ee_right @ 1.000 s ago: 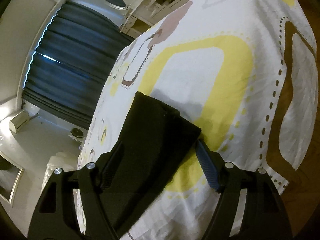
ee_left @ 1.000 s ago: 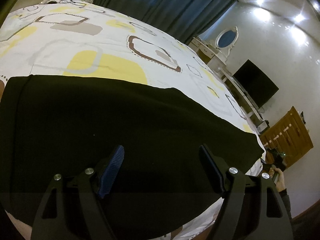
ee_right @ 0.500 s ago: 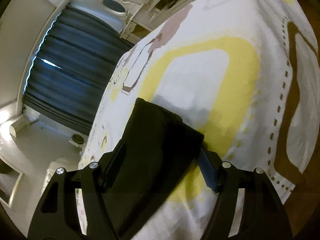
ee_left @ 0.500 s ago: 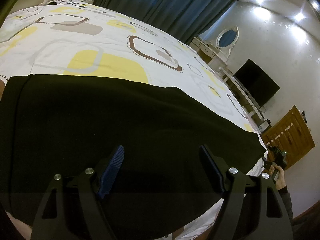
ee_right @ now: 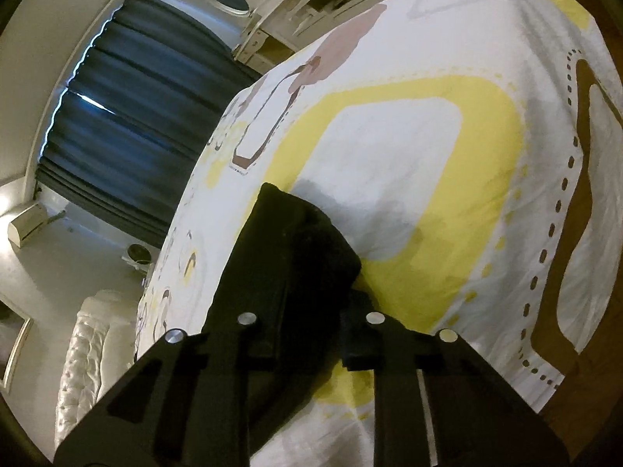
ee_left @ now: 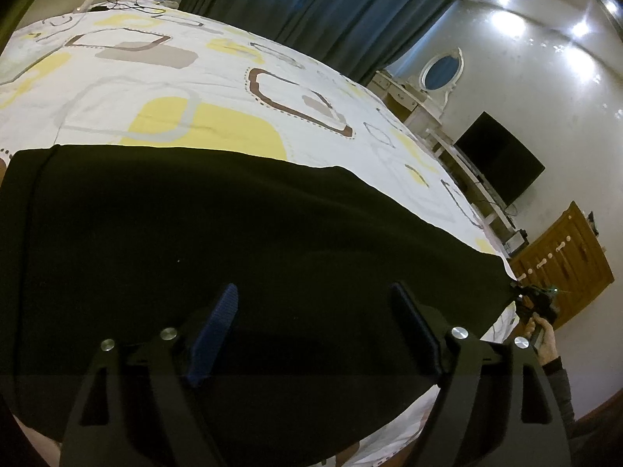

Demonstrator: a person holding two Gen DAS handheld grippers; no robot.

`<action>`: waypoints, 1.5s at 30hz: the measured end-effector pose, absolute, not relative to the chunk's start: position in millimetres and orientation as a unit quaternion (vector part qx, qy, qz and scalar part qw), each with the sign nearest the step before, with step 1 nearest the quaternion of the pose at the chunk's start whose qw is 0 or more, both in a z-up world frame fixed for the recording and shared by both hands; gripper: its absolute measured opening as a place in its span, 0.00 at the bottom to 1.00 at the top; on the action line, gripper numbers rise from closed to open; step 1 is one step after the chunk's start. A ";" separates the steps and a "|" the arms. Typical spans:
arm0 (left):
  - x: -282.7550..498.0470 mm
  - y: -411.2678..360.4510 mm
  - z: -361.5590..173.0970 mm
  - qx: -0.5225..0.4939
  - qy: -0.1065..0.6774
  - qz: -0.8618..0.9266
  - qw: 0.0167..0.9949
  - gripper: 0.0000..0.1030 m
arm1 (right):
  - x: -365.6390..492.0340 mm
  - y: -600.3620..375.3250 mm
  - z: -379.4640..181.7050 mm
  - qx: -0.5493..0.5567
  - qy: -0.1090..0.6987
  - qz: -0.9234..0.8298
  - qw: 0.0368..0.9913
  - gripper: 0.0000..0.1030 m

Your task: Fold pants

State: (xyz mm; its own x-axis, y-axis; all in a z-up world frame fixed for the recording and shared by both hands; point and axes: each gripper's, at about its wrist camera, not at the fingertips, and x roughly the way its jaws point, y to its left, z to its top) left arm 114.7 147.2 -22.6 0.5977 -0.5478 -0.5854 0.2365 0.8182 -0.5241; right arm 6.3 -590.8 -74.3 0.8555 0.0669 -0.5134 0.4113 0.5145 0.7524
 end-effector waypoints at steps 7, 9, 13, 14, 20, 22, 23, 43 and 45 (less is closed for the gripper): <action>112.9 145.1 -23.5 -0.201 0.384 -0.224 0.873 0.78 | 5.8 -586.5 -63.4 0.476 0.238 -0.095 0.841 0.15; 111.9 144.3 -24.3 -0.201 0.383 -0.224 0.873 0.78 | 5.1 -585.5 -61.4 0.477 0.234 -0.092 0.842 0.15; 111.7 144.7 -25.4 -0.206 0.381 -0.226 0.873 0.78 | 4.4 -582.3 -56.4 0.476 0.229 -0.087 0.845 0.15; 111.8 144.9 -25.3 -0.207 0.381 -0.226 0.872 0.78 | 3.7 -581.1 -54.9 0.475 0.227 -0.086 0.846 0.15; 112.9 145.0 -25.9 -0.204 0.381 -0.225 0.873 0.80 | 3.7 -568.5 -40.8 0.467 0.219 -0.066 0.854 0.15; 113.0 144.1 -26.0 -0.203 0.379 -0.226 0.874 0.81 | 4.4 -560.0 -33.7 0.462 0.216 -0.054 0.859 0.15; 113.4 143.6 -26.0 -0.203 0.379 -0.226 0.874 0.81 | 4.8 -557.0 -30.9 0.460 0.216 -0.049 0.860 0.15; 114.4 142.5 -26.3 -0.202 0.377 -0.225 0.875 0.82 | 24.2 -446.2 20.6 0.363 0.248 0.061 0.896 0.15; 114.2 142.5 -26.3 -0.202 0.377 -0.225 0.876 0.82 | 25.6 -435.4 22.2 0.357 0.254 0.072 0.896 0.15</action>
State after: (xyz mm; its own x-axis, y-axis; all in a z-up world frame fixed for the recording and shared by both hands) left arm 114.2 142.5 -26.3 0.6145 -0.5465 -0.5690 0.2424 0.8171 -0.5230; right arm 25.6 -435.4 22.2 0.8603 0.3109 -0.4040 0.0522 0.7345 0.6766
